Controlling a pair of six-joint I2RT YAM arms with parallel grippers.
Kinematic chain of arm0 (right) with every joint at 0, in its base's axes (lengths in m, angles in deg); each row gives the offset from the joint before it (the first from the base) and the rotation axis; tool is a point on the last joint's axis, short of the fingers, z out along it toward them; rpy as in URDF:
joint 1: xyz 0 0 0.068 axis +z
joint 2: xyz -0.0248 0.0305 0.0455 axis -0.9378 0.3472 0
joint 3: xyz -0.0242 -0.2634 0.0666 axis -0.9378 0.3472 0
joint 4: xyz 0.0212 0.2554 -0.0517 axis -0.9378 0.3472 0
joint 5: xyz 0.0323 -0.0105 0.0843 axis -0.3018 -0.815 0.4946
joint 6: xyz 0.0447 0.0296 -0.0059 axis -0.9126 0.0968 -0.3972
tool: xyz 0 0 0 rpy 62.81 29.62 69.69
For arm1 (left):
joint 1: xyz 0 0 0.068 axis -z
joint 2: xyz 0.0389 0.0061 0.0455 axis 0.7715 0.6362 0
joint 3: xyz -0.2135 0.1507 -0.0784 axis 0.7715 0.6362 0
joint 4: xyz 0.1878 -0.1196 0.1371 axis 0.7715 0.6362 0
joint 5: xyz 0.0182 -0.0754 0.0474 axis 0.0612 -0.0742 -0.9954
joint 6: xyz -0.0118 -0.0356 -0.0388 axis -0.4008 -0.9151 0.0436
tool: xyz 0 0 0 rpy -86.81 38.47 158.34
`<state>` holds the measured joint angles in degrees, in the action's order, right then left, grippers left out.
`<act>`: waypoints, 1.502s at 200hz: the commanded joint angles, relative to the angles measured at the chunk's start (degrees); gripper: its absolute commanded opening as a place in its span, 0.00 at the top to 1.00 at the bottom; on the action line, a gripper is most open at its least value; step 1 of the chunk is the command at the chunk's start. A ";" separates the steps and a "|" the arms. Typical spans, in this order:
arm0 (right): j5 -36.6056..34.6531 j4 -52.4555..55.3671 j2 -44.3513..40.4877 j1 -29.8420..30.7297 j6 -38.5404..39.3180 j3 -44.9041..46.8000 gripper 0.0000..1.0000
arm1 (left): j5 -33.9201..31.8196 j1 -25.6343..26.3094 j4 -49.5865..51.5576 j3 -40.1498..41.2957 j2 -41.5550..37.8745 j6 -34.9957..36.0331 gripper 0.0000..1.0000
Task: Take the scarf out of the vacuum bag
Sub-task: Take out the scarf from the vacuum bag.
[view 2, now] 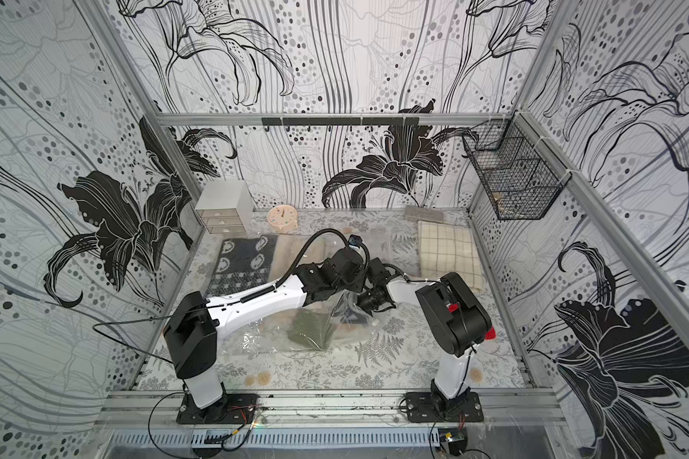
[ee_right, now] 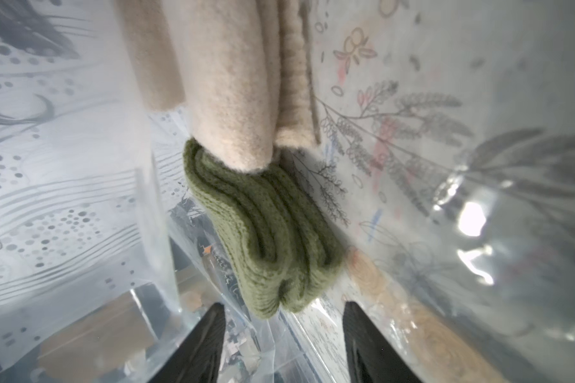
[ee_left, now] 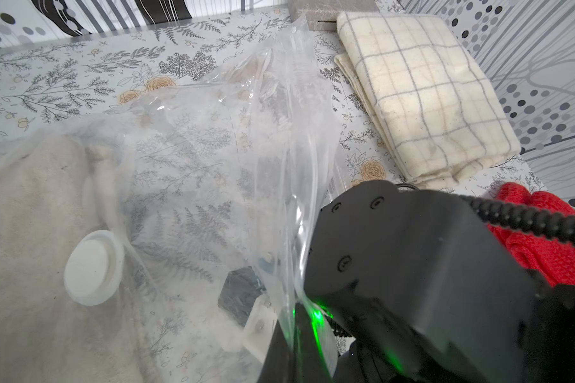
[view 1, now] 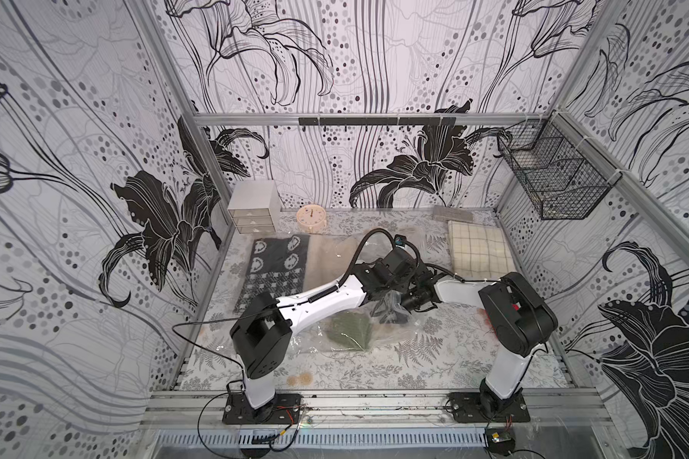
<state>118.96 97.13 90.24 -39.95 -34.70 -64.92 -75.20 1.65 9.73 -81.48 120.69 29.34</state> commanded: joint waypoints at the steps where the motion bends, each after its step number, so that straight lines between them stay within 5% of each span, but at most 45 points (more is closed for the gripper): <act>1: 1.35 4.54 2.61 3.43 1.22 -2.30 0.40 | 2.81 1.61 -10.27 -0.96 -1.46 1.53 1.00; 214: -0.21 12.71 11.42 11.00 4.65 -13.25 0.41 | 3.97 2.12 -12.94 -0.32 0.29 2.28 1.00; 226: 0.17 11.83 12.18 11.23 4.08 -13.56 0.48 | 3.88 2.22 -12.92 -0.21 0.21 2.27 1.00; 256: 1.73 8.22 13.25 11.48 1.69 -13.59 0.85 | 3.67 2.20 -12.81 0.11 0.12 2.21 1.00; 300: 2.37 3.44 13.20 11.57 -1.52 -11.78 1.00 | 3.63 2.17 -12.74 0.92 0.38 1.98 1.00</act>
<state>120.30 105.39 102.72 -34.59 -33.76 -76.84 -79.42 1.61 14.37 -79.82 119.75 30.89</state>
